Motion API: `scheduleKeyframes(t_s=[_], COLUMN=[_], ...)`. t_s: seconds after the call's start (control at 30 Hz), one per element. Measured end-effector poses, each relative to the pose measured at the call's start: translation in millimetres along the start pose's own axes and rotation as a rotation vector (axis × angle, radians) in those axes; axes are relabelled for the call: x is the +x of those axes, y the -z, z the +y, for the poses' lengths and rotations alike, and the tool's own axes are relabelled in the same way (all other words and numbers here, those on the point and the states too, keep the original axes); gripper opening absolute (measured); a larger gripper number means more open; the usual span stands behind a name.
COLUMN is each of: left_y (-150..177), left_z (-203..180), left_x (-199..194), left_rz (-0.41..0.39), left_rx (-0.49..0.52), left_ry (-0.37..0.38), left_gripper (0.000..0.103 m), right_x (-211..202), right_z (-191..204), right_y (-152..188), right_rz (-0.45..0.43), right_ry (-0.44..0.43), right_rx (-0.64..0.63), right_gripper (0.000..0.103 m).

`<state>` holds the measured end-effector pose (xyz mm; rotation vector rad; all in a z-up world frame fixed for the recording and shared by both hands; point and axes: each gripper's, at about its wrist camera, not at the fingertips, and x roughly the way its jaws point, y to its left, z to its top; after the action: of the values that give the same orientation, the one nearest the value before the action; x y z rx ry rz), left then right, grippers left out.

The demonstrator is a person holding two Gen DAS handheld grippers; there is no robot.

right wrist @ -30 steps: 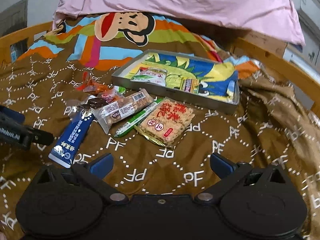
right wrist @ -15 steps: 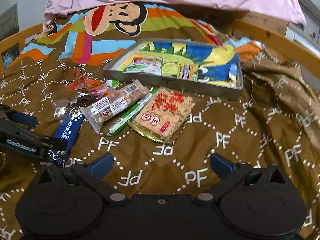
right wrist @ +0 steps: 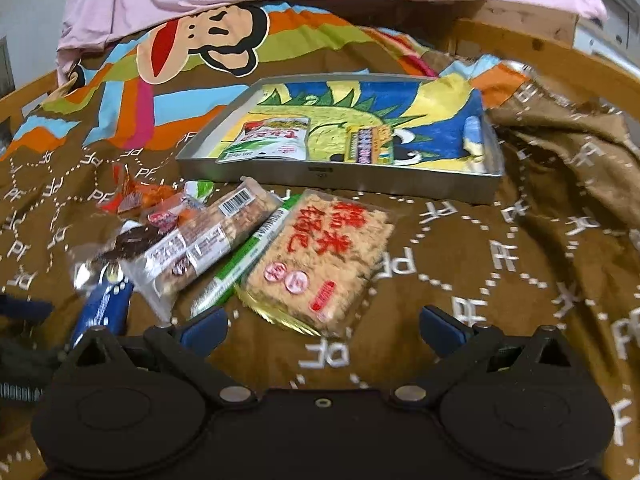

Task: Organize snacks
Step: 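Move the right gripper to the red-text rice-cracker pack and grasp it, then grasp the blue stick pack with the left gripper while the right gripper holds the rice-cracker pack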

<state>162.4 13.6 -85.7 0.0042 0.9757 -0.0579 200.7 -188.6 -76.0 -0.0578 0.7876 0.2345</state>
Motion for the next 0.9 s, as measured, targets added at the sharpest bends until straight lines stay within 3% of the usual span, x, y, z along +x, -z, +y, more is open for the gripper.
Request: scheduleKeyframes(t_s=[0.47,0.63,0.77,0.9], left_y=[-1.3,-2.9,-4.4,-5.3], left_z=[-1.7,2.8,4.9,7.1], left_x=[19.4,18.2,15.8,12.3], left_rz=[0.003,-0.002,0.001,0.005], left_rx=[-0.004,-0.037,-0.050,-0.072], left_ry=[-0.028,-0.024,-0.024,-0.010], left_gripper=[0.080,0.071,0.063,0.061], right_x=[59.2,60.6,50.0,30.2], right_z=[14.7,16.6,21.8,28.8], right_y=[-18.8,-17.4,-12.6,-0.3], right_rz=[0.010,0.018,0.058,0.162], right_ry=[0.055,0.056,0.031,-0.047], right_rx=[0.047,0.035,0.009,-0.022], right_gripper=[0.095,0.090,0.089,0.089])
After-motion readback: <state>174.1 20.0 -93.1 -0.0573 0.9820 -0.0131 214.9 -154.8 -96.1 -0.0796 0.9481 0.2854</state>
